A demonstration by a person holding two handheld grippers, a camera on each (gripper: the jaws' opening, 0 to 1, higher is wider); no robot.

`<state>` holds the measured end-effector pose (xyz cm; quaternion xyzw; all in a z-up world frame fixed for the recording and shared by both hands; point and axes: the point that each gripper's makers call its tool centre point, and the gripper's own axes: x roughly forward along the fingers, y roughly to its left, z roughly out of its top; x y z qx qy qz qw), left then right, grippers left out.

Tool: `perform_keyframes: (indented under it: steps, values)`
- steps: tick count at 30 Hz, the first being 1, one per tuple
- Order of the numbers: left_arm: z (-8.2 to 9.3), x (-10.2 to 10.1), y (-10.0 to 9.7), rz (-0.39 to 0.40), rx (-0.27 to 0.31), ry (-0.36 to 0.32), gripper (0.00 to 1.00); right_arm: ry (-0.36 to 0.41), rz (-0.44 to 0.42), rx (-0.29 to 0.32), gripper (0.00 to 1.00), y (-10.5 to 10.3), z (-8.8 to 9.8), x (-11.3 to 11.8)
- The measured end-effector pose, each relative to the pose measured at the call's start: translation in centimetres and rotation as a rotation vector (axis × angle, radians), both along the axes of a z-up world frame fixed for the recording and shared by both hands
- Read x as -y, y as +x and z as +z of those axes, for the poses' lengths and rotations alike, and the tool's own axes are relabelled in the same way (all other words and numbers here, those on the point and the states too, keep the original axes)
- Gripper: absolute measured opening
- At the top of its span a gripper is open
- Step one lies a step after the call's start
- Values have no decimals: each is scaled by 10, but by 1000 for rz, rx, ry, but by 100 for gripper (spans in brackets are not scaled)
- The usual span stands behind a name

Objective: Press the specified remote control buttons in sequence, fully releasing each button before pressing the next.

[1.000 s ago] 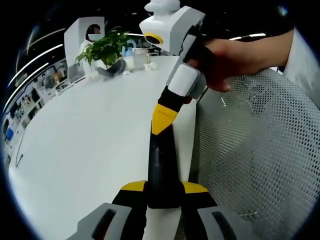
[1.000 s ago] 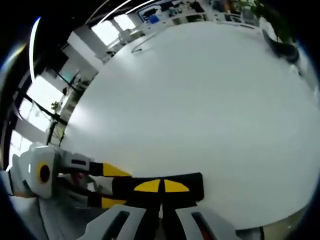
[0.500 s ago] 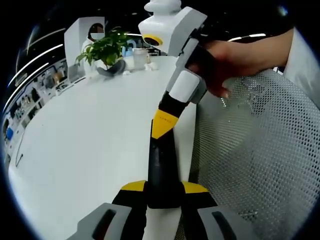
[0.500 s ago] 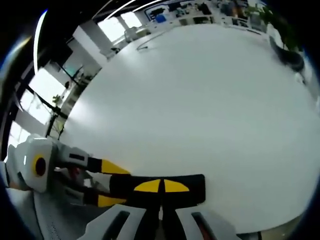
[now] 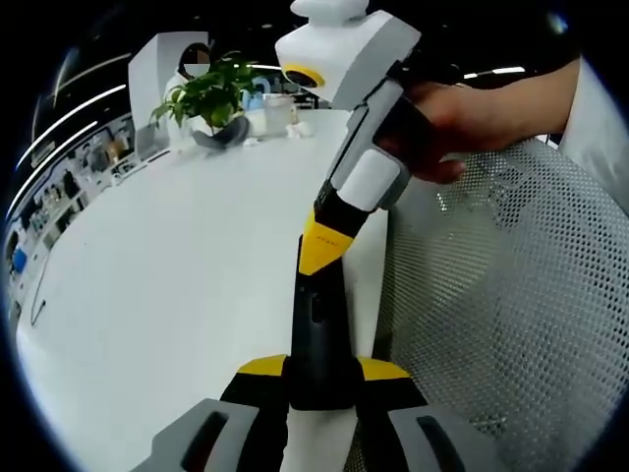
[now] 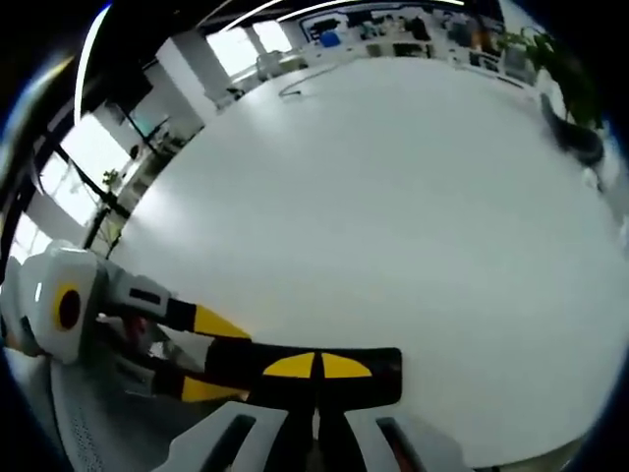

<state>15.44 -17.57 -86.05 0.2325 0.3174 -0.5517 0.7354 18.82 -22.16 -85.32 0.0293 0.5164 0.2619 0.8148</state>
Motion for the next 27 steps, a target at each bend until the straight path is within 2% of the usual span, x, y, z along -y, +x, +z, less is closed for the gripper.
perform_keyframes:
  steps: [10,17,27]
  values:
    - [0,0,-1,-2,2,1,25,60,-69,-51,0,0,2,2]
    - [1,0,-1,-5,4,2,25,71,-95,-103,0,-5,2,4]
    - [0,0,-1,-8,4,1,25,73,-113,-131,0,-6,1,7]
